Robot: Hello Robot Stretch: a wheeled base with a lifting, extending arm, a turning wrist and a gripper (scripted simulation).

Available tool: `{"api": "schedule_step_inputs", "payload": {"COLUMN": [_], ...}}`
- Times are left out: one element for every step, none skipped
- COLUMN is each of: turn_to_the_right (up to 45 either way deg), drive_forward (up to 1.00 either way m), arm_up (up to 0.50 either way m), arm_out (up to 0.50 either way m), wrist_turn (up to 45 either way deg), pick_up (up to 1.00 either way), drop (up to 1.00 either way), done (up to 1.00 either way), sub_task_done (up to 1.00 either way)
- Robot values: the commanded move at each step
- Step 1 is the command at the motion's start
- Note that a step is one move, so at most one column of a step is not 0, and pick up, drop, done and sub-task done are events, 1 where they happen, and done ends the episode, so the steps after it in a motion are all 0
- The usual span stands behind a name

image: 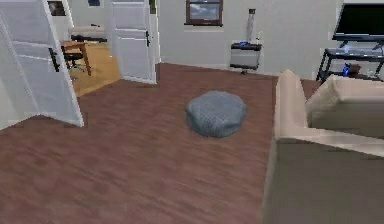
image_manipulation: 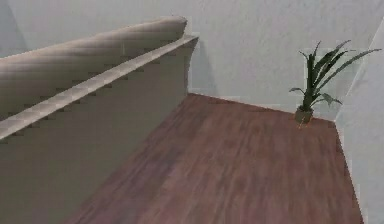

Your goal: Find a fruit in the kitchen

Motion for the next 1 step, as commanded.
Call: {"api": "schedule_step_inputs", "payload": {"turn_to_the_right": [0.0], "drive_forward": [0.40], "arm_up": [0.00], "arm_out": [0.00], "wrist_turn": [0.0], "pick_up": [0.00], "drop": [0.00], "done": [0.00], "sub_task_done": [0.00]}}
